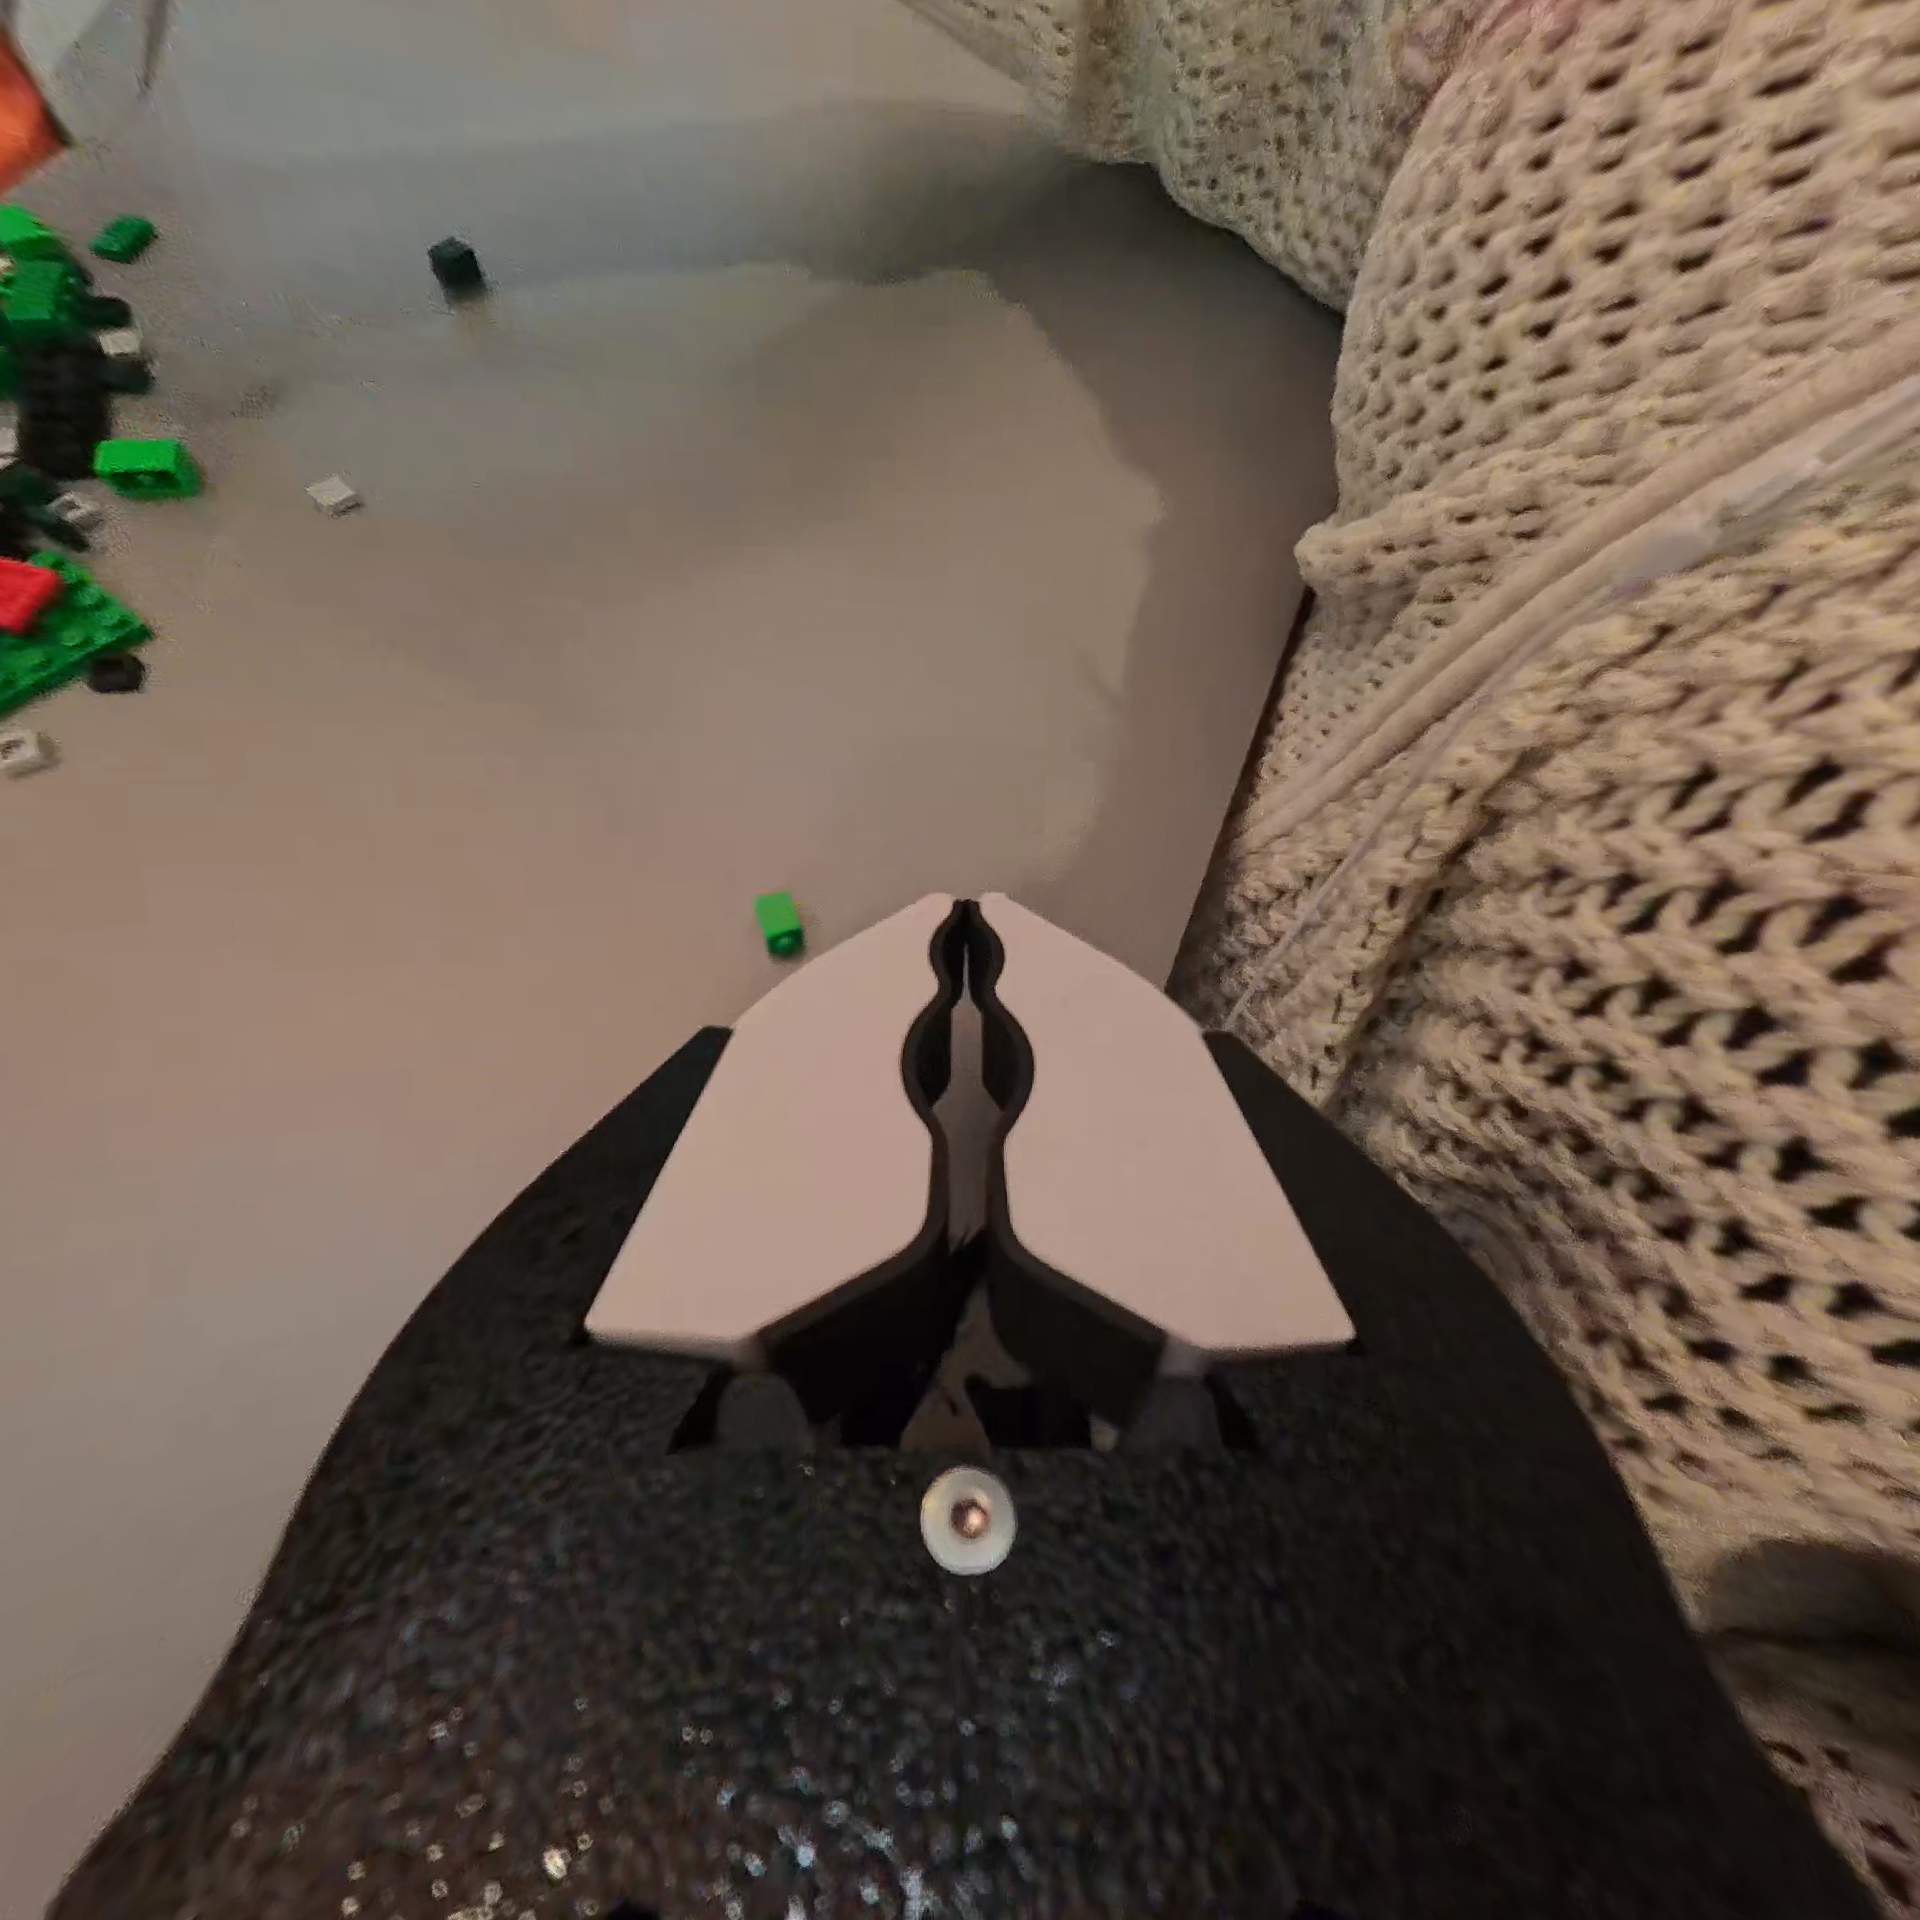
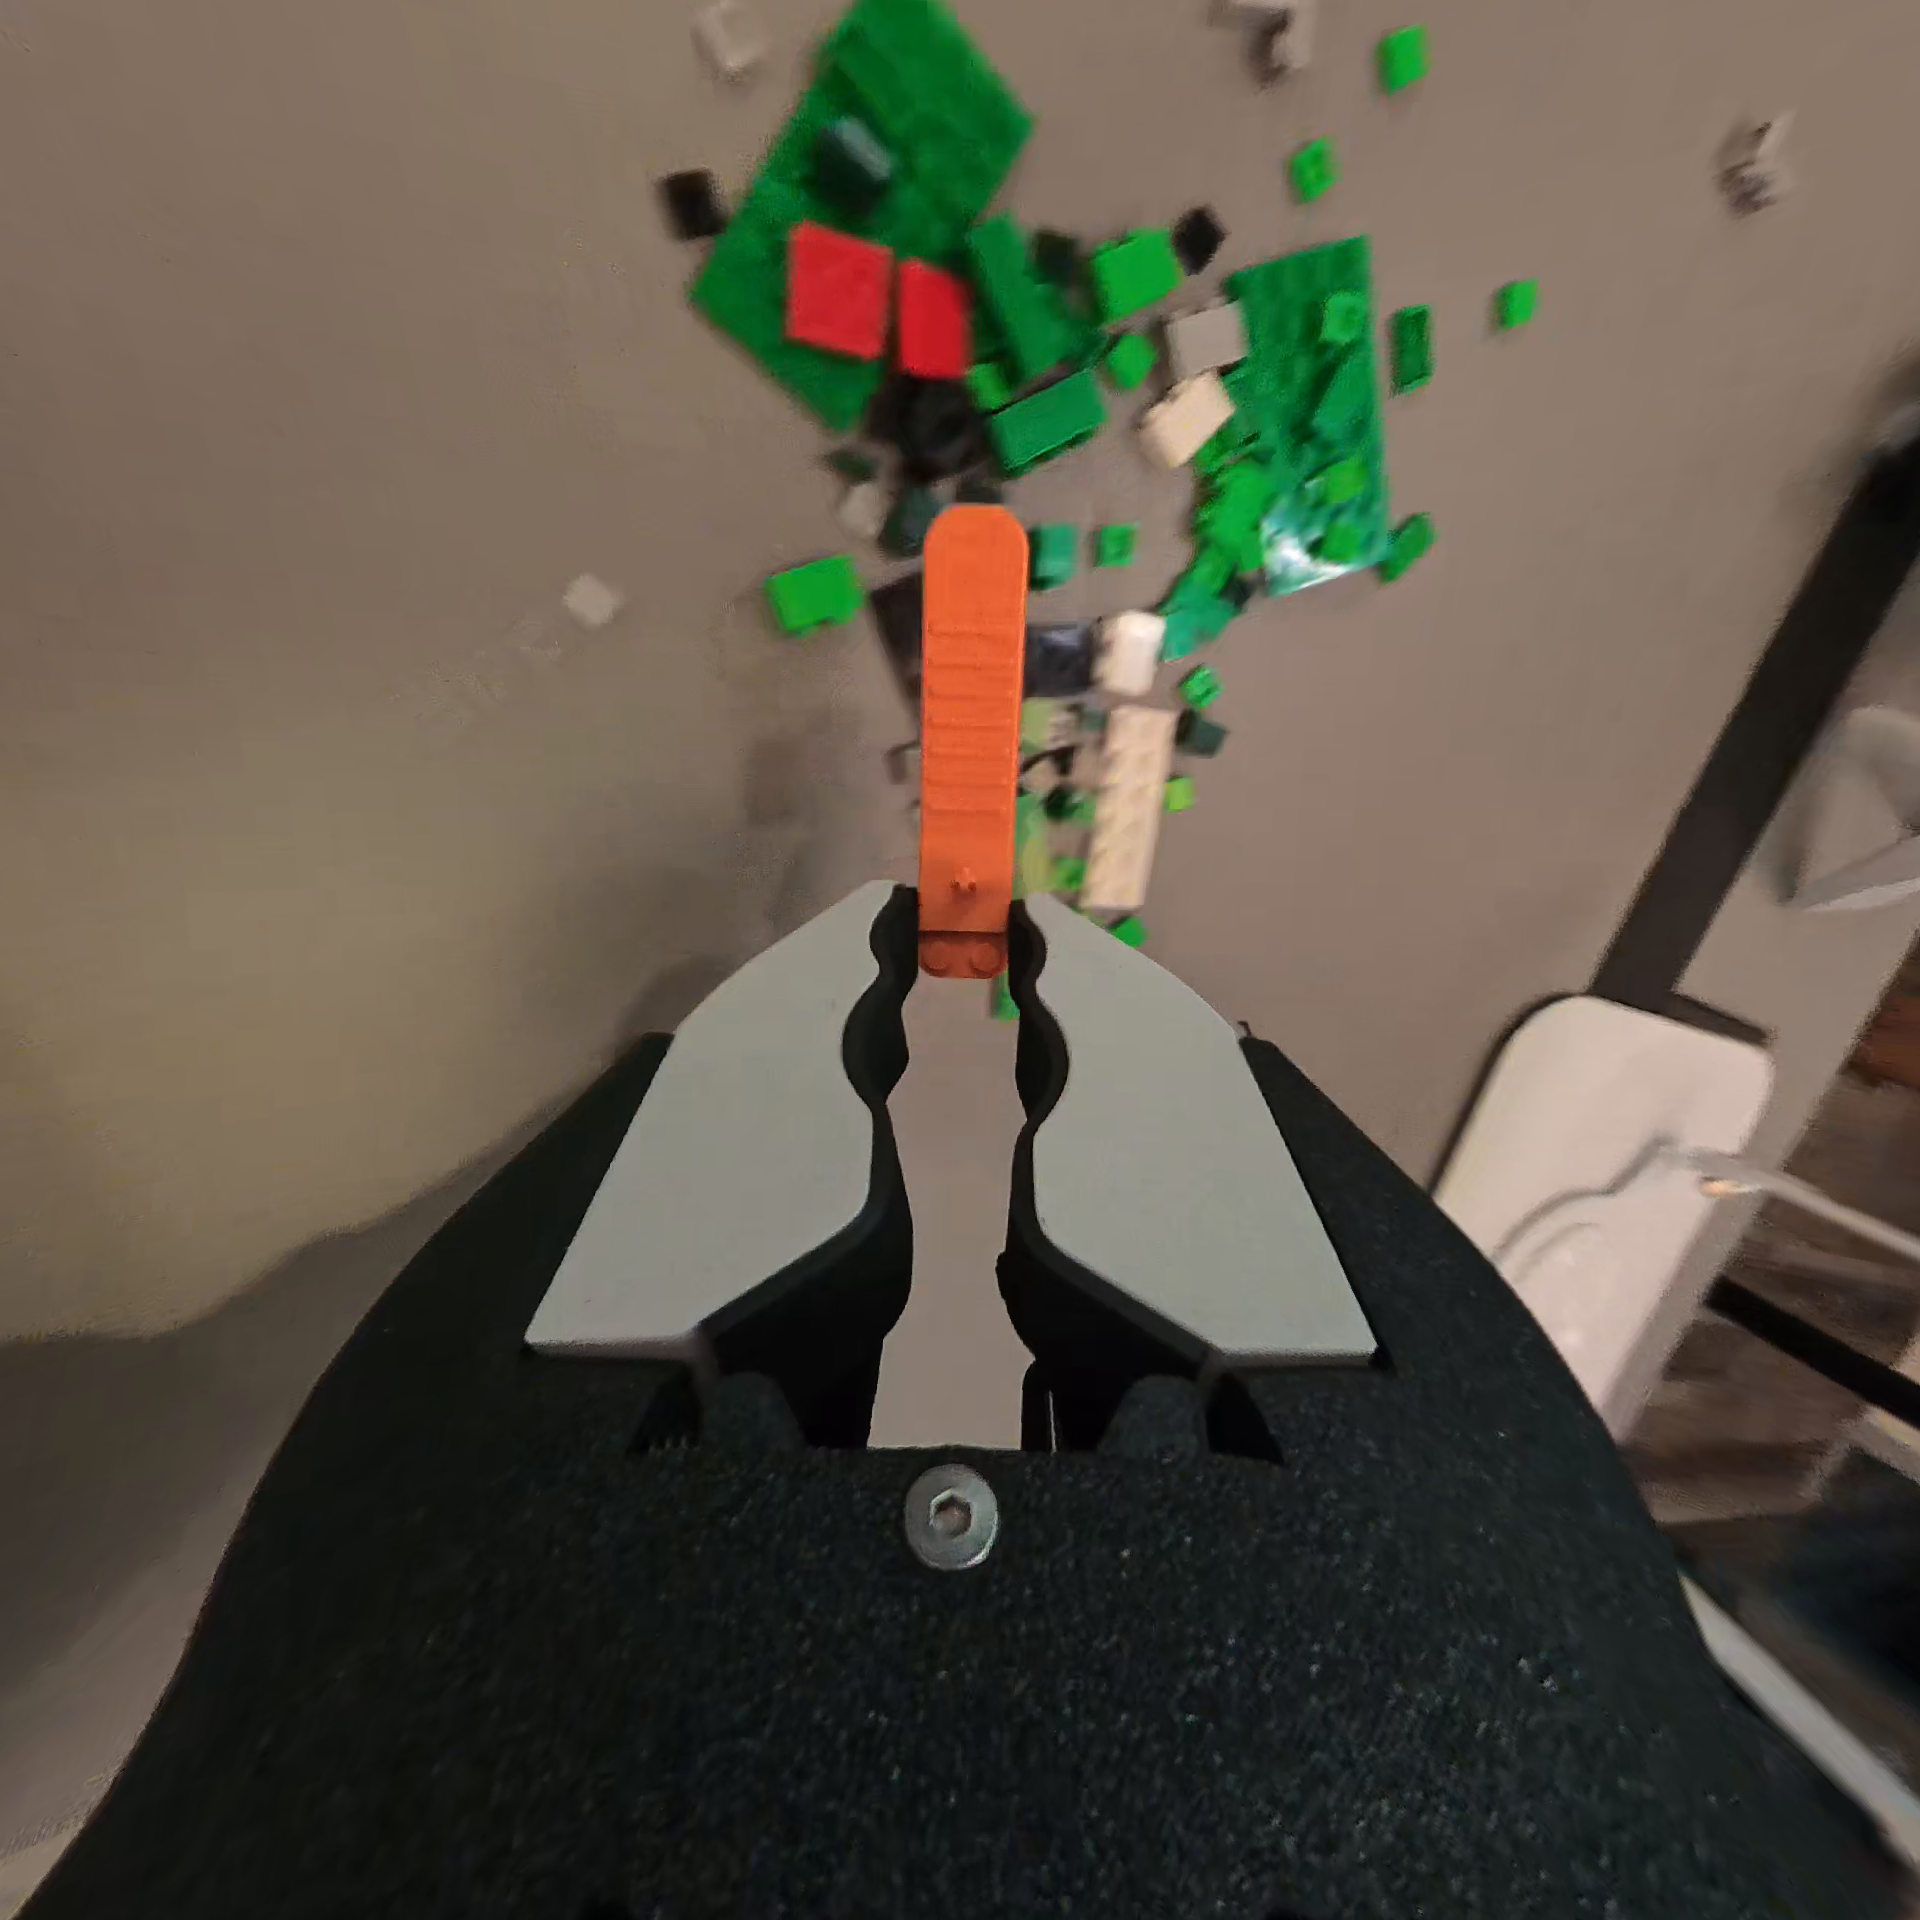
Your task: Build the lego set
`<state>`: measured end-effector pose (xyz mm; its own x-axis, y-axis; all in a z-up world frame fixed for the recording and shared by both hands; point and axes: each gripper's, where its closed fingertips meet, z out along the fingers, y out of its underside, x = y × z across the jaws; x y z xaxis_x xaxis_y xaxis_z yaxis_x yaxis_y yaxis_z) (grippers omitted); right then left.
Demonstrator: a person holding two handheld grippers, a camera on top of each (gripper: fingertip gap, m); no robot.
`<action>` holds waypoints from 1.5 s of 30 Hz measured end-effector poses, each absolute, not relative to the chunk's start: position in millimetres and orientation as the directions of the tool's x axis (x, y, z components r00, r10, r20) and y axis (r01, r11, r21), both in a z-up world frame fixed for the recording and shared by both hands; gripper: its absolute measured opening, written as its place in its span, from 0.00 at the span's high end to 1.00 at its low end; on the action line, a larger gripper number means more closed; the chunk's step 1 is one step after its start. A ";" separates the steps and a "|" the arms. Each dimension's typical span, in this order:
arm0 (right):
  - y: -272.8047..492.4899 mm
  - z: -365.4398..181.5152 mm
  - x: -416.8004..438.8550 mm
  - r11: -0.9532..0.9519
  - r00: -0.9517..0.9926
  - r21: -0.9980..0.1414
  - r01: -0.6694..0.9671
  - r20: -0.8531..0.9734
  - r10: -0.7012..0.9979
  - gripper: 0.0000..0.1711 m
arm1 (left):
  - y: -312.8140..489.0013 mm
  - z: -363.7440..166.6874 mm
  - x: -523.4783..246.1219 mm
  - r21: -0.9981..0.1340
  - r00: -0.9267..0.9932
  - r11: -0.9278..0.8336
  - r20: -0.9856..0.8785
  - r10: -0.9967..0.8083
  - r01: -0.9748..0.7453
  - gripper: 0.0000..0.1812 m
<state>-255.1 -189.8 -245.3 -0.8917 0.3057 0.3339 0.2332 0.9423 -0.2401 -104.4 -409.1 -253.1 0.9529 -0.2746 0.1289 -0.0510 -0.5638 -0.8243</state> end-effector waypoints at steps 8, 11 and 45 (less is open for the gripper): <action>-276.7 -243.5 -147.2 0.811 -0.977 -0.578 0.090 0.105 0.184 0.90 | -395.8 -268.2 -123.5 -0.769 0.980 -0.639 0.145 -0.133 0.026 0.76; -290.4 -250.6 -141.0 0.891 -0.972 -0.453 -0.036 0.224 0.075 0.91 | -390.5 -275.5 -128.6 -0.746 0.988 -0.666 0.122 -0.097 0.027 0.78; -125.2 -280.3 -139.4 0.924 -0.934 -0.263 0.278 0.152 0.324 0.91 | -321.3 -242.1 -271.2 -0.798 0.974 -0.603 -0.132 0.184 0.006 0.58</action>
